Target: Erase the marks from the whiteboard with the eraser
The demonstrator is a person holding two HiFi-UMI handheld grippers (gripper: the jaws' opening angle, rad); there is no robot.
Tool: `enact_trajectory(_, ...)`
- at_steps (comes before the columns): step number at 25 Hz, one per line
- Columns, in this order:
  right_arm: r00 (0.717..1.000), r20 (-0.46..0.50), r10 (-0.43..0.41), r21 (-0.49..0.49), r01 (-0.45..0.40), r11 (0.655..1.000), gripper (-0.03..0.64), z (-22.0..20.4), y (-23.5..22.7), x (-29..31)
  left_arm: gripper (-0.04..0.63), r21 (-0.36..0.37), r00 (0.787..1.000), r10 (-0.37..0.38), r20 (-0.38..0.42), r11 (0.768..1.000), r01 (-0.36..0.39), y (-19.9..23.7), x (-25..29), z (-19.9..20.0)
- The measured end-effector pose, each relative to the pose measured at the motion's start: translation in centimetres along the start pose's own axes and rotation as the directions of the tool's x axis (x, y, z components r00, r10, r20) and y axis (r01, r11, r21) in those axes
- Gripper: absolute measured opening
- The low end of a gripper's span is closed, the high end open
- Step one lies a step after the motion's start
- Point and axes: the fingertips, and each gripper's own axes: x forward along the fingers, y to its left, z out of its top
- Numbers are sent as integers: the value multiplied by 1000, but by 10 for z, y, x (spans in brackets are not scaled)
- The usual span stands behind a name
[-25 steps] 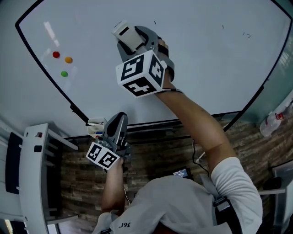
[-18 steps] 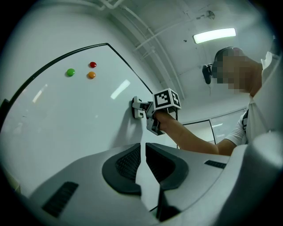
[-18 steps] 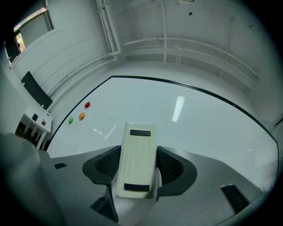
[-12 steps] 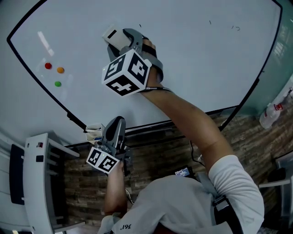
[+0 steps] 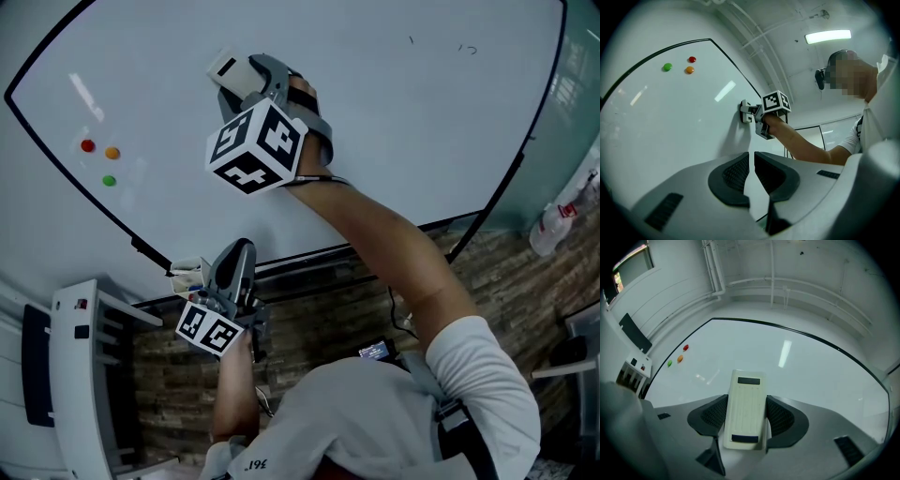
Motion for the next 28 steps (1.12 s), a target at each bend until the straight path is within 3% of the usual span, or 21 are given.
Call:
enact_trajectory(17,992,-53,-117,1,117,993,273,-49,-101,-33,26,-14,995,-91,-39,996,91,-44,48,-26)
enact_trajectory(28,985,-76,-157,12,158,987,273,-77,-150,-51,26,-20,992,-108,-65,994,107,-63,66,-41)
